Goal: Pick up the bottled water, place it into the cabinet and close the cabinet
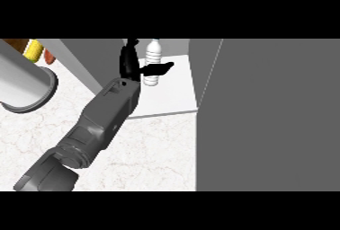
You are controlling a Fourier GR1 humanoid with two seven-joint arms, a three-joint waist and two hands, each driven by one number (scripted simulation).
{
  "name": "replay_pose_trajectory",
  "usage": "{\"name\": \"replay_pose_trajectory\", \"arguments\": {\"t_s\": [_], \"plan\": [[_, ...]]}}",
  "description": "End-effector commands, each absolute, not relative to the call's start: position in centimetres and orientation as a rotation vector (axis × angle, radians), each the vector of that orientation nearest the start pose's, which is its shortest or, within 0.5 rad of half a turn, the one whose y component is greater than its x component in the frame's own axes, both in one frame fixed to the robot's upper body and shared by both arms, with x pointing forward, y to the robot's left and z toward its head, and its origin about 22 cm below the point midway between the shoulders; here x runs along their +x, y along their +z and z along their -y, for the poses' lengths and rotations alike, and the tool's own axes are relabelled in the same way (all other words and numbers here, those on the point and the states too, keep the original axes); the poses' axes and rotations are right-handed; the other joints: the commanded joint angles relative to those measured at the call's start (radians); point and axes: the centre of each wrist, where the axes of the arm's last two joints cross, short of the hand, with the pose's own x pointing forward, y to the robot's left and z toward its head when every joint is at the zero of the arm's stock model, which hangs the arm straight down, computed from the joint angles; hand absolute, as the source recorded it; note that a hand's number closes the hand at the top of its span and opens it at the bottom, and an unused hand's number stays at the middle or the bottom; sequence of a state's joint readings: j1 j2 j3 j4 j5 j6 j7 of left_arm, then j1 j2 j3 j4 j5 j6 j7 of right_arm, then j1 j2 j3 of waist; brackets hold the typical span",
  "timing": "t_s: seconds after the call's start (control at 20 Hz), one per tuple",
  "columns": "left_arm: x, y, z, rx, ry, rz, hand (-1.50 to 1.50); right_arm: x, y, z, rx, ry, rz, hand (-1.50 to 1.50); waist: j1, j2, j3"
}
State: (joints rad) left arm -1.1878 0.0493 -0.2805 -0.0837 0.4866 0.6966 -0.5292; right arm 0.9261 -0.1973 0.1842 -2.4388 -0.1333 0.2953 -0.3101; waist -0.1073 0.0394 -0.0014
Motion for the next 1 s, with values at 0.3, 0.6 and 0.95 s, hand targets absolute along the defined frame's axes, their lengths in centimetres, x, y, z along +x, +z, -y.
{"name": "replay_pose_trajectory", "arguments": {"t_s": [0.3, 0.6, 0.95], "plan": [[44.2, 6.0, -9.9, 0.186, 0.032, 1.896, -1.50, 4.5, 10.4, 24.6, 0.252, 0.102, 1.878, -1.50, 0.032, -0.008, -0.001], [44.3, 6.1, -10.3, 0.059, 0.030, 1.929, -1.50, 3.9, 11.0, 24.5, 0.257, 0.125, 1.853, -1.50, 0.046, -0.020, 0.000], [43.5, 5.9, -8.0, 0.037, 0.045, 1.908, -1.50, 2.9, 12.3, 24.6, 0.257, 0.107, 1.855, -1.50, 0.061, -0.035, 0.001]]}}
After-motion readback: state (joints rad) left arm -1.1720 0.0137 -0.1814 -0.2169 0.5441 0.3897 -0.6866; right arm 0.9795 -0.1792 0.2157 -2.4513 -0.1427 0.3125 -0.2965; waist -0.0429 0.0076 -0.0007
